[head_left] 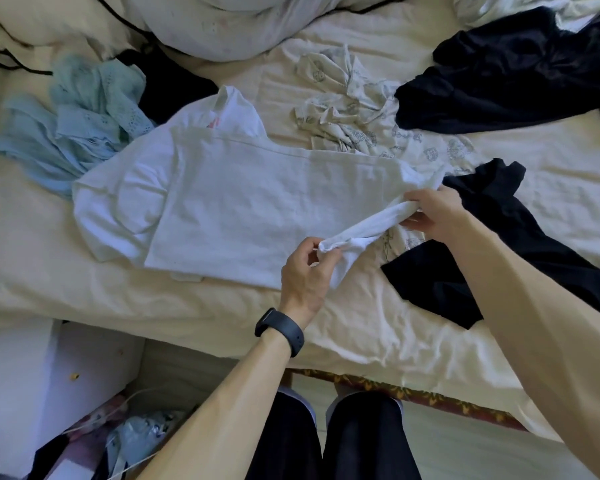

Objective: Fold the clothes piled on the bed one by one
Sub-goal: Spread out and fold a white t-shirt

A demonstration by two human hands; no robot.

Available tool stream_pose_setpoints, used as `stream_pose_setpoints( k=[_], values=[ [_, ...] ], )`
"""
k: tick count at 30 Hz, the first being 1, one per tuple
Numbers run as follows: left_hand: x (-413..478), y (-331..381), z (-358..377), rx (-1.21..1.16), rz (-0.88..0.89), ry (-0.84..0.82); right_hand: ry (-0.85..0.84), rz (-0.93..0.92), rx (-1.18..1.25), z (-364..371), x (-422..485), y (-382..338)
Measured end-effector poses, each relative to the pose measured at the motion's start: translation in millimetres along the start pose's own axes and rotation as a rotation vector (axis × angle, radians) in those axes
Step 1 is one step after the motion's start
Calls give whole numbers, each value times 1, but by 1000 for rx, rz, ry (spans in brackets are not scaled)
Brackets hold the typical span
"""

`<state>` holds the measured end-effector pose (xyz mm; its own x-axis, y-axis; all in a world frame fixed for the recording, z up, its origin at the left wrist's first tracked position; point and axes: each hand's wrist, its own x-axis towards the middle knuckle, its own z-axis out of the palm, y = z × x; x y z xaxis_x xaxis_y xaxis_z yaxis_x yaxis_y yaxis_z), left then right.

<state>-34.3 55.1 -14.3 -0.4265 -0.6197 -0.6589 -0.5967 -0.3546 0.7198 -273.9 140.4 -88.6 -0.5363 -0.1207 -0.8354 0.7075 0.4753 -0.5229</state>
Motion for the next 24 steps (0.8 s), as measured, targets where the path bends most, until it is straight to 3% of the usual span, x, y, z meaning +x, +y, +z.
stream_pose_setpoints(
  k=[13,17,19,24],
  values=[
    [12,-13,-49,-92,-21,108,182,-136,-325,64,-6,-39],
    [17,-29,-92,-105,-5,266,155,-252,-494,128,-20,-56],
    [22,-41,-120,-119,-47,284,83,-250,-597,169,-29,-59],
    [47,-67,-191,-52,-77,315,135,-354,-742,270,-49,-58]
  ],
)
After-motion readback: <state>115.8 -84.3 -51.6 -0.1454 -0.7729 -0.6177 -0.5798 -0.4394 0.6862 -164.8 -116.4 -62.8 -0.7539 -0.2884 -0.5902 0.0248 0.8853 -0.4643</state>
